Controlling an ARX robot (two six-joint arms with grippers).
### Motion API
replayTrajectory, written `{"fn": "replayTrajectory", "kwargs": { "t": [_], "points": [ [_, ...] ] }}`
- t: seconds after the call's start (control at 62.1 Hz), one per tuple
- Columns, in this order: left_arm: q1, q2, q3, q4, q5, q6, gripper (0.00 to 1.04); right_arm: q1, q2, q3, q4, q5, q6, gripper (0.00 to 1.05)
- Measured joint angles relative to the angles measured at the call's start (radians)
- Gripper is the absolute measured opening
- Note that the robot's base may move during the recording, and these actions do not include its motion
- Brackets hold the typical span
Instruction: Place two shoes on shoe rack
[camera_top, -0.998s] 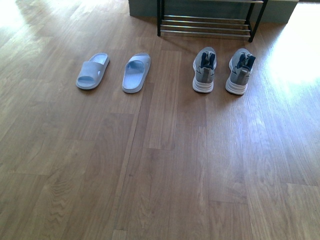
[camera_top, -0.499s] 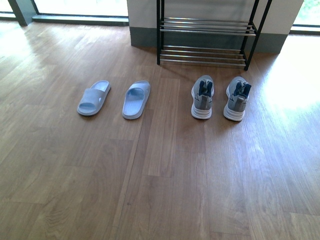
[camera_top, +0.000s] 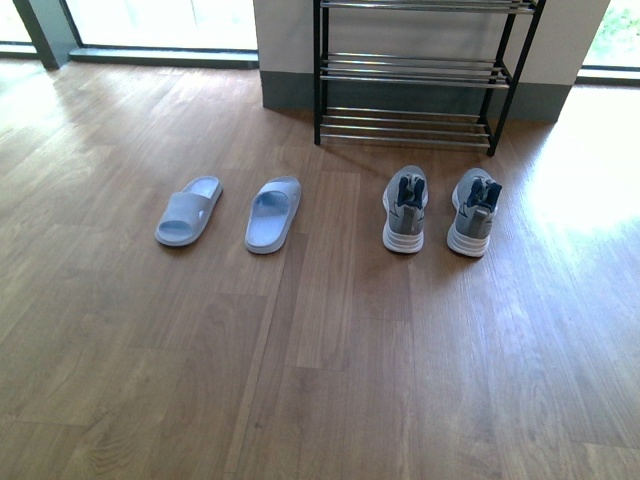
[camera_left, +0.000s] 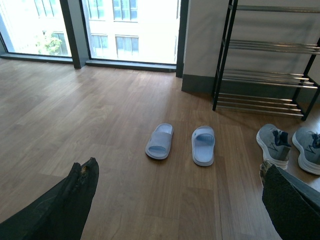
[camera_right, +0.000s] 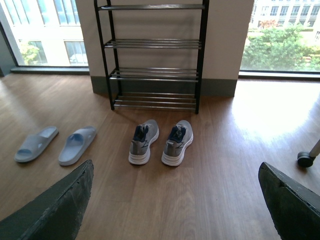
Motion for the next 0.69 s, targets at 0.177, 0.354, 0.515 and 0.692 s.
{"fn": "replayTrajectory", "kwargs": {
  "t": [0.177, 0.354, 0.515, 0.692],
  "points": [
    [0.0, 0.0, 0.0, 0.0, 0.0, 0.0, 0.95, 0.0, 0.0, 0.0, 0.0, -0.002, 0.0, 0.96],
    [0.0, 0.0, 0.0, 0.0, 0.0, 0.0, 0.95, 0.0, 0.0, 0.0, 0.0, -0.002, 0.0, 0.96],
    [0.0, 0.0, 0.0, 0.0, 0.0, 0.0, 0.95, 0.0, 0.0, 0.0, 0.0, -0.002, 0.0, 0.96],
    [0.0, 0.0, 0.0, 0.0, 0.0, 0.0, 0.95, 0.0, 0.0, 0.0, 0.0, -0.002, 0.0, 0.96]
  ]
}}
